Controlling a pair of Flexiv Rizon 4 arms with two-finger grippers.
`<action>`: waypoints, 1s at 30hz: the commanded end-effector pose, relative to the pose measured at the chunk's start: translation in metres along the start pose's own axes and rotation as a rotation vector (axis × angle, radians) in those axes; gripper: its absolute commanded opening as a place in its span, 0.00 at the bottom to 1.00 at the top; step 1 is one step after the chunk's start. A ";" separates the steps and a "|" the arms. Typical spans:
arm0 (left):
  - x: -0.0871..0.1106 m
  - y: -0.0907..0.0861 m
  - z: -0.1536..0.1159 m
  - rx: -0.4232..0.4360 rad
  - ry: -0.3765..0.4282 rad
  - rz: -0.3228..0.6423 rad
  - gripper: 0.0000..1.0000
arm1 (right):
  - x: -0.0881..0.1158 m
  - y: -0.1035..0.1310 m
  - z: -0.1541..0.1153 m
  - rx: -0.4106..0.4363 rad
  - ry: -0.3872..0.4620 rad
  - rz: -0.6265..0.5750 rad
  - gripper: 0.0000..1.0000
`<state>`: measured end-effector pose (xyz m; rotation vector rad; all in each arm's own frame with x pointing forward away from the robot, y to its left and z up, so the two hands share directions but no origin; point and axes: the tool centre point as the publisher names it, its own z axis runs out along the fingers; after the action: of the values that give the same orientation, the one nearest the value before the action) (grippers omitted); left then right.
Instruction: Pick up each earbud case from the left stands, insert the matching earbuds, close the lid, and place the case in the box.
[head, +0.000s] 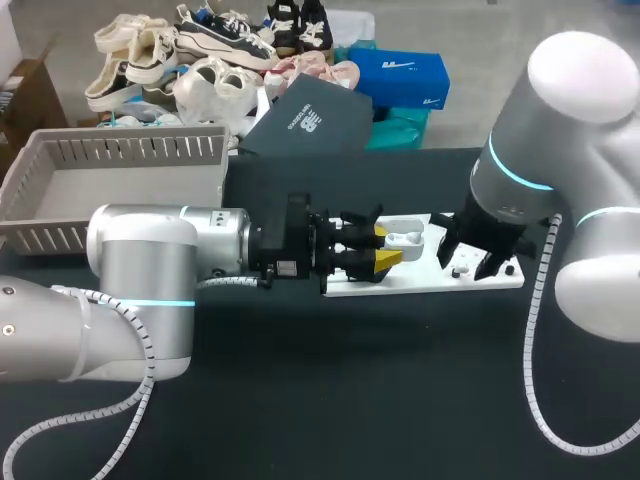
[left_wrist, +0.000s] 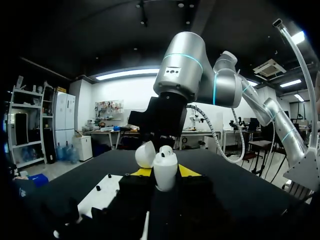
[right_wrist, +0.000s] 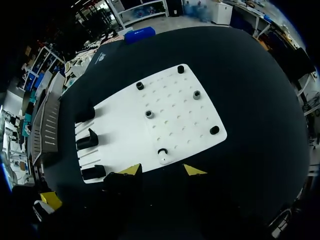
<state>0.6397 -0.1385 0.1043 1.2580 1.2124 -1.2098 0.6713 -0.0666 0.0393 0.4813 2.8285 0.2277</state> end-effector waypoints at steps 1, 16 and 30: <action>0.000 -0.001 0.000 -0.005 -0.001 0.002 0.00 | -0.005 -0.004 0.007 -0.005 -0.002 0.011 0.47; 0.000 -0.001 0.000 -0.005 -0.001 0.002 0.00 | -0.010 -0.005 0.017 -0.015 0.017 0.020 0.40; 0.000 -0.001 0.000 -0.005 -0.001 0.002 0.00 | -0.013 -0.005 0.021 -0.016 0.027 0.019 0.23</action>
<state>0.6397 -0.1385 0.1043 1.2580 1.2124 -1.2098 0.6863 -0.0732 0.0223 0.5039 2.8454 0.2639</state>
